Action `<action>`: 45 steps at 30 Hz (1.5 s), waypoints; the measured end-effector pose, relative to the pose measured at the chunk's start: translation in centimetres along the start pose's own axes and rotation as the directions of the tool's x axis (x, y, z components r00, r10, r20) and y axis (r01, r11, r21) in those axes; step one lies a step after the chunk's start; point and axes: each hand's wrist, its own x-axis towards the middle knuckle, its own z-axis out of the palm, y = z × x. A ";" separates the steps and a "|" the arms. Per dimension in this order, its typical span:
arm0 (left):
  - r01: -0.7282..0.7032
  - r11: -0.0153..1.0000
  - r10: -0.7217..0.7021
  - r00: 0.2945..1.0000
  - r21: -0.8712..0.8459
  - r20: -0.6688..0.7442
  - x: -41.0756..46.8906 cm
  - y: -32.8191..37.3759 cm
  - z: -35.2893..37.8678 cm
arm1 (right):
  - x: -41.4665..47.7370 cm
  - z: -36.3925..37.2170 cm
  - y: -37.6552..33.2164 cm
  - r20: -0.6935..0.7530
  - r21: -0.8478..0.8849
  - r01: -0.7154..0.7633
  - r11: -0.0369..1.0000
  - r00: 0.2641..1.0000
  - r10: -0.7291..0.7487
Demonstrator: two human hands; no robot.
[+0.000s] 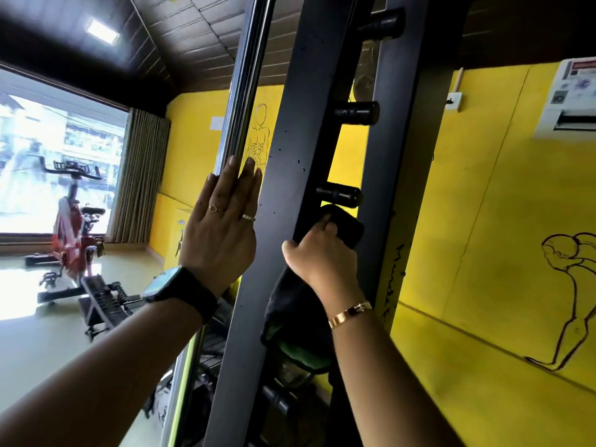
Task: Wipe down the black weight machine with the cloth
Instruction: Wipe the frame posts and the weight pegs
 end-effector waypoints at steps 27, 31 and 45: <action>0.027 0.999 -0.022 0.989 -0.036 0.149 -10.4 1.7 -0.6 | -7.1 8.2 2.1 0.103 -0.028 0.039 0.999 0.994 -0.036; 0.027 0.999 -0.019 0.988 -0.045 0.151 -11.2 1.7 -0.6 | -8.8 8.9 2.5 -0.068 -0.127 0.092 0.988 0.993 -0.101; 0.000 1.000 0.006 0.972 -0.028 0.235 -15.7 2.1 -0.6 | -18.3 14.2 6.7 -0.586 0.367 0.181 0.913 0.807 0.076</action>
